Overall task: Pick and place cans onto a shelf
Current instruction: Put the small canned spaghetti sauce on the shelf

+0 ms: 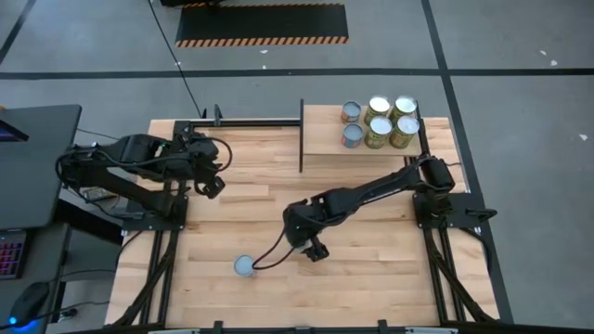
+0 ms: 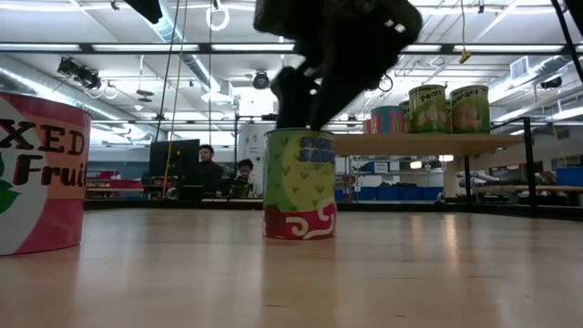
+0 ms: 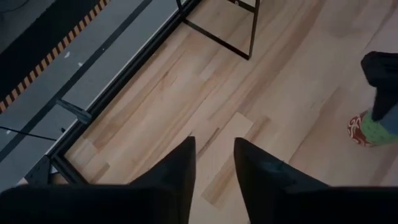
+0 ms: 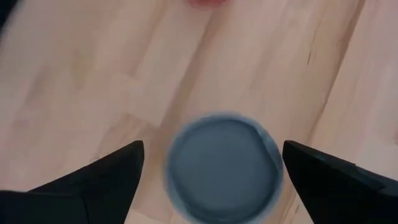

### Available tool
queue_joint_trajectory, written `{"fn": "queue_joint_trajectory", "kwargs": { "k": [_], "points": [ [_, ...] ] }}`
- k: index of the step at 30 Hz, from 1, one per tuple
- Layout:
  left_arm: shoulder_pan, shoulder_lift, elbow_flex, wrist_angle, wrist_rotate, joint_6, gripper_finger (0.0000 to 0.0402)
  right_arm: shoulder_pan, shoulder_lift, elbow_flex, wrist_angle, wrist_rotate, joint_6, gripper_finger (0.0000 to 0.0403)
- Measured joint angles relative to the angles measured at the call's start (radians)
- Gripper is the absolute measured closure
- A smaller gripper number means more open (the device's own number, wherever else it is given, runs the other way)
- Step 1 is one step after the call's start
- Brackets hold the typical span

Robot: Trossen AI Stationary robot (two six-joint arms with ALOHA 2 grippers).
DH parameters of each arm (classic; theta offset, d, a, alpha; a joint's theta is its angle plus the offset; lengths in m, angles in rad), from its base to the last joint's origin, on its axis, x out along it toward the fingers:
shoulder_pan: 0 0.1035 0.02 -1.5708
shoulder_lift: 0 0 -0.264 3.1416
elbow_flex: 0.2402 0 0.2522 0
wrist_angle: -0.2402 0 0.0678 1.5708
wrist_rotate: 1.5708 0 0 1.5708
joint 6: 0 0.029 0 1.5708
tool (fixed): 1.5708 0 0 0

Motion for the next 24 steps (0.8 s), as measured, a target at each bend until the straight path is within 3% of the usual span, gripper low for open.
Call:
{"fn": "queue_joint_trajectory", "kwargs": {
  "k": [9,16,19,24],
  "points": [
    [0.0,0.001,0.0,-0.001,-0.003,0.004,0.0269,-0.006,0.065,-0.001,-0.008,0.01,-0.005,0.0021],
    [0.0,0.0,0.0,-0.001,-0.006,0.03,0.0269,0.0,0.055,0.004,-0.011,0.024,0.007,0.0072],
    [0.0,0.0,0.0,0.008,-0.026,0.065,0.0269,-0.008,0.038,0.056,-0.069,0.02,0.056,0.011],
    [0.005,0.0,0.0,0.023,-0.096,0.11,0.0269,-0.046,-0.001,0.263,-0.269,-0.018,0.125,0.0114]
  ]
}}
